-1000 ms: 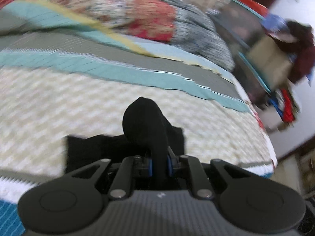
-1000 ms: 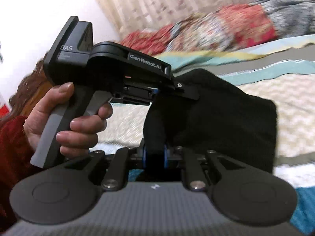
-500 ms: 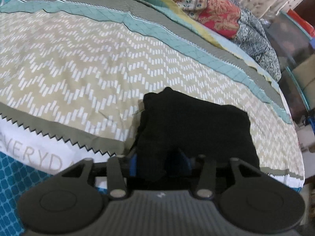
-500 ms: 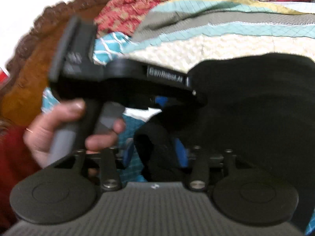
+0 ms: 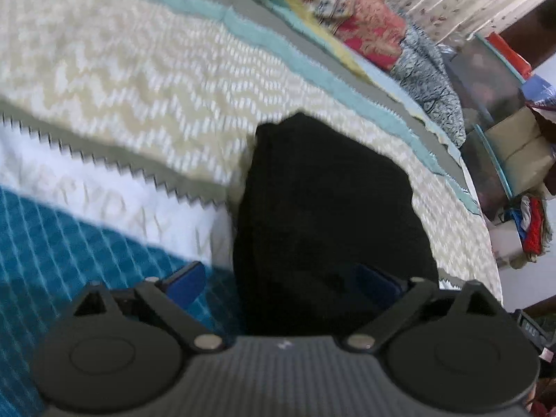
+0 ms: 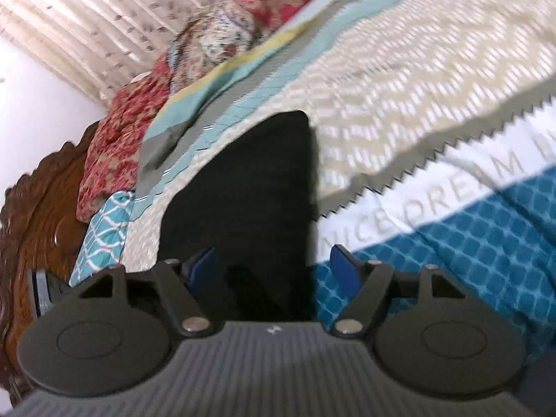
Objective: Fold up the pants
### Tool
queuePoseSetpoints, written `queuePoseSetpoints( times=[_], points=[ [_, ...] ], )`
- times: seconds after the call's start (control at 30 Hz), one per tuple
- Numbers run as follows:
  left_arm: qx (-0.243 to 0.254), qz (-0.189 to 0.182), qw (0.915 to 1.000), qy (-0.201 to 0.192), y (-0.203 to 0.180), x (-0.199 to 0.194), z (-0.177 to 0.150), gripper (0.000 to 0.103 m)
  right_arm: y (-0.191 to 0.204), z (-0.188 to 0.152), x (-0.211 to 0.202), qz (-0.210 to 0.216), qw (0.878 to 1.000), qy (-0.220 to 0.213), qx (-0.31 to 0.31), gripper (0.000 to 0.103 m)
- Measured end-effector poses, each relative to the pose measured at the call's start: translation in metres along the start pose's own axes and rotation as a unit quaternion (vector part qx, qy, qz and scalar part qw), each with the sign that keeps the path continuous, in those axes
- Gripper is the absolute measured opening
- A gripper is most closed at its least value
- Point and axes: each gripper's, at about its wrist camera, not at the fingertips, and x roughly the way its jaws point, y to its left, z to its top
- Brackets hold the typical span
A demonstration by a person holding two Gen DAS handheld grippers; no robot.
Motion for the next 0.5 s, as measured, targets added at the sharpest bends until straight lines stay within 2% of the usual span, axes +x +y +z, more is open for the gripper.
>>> queuePoseSetpoints(
  times=[0.1,0.17,0.27,0.37,0.5],
  points=[
    [-0.005,0.011,0.9999,0.008,-0.004,0.010,-0.010,0.100,0.010,-0.003,0.012,0.009,1.000,0.018,-0.010,0.077],
    [0.004,0.026,0.9996,0.009,-0.011,0.014,-0.016,0.101,0.018,-0.007,0.022,0.022,0.998,0.045,-0.025,0.078],
    [0.027,0.070,0.9971,0.008,-0.027,0.020,-0.023,0.102,0.016,-0.018,0.045,0.017,0.996,0.086,-0.016,0.081],
    [0.042,0.105,0.9936,0.000,-0.038,0.022,-0.028,0.103,0.009,-0.022,0.049,0.029,0.996,0.079,0.008,0.082],
    [0.048,0.121,0.9915,-0.008,-0.042,0.021,-0.033,0.103,0.004,-0.021,0.045,0.045,0.996,0.076,0.027,0.083]
  ],
)
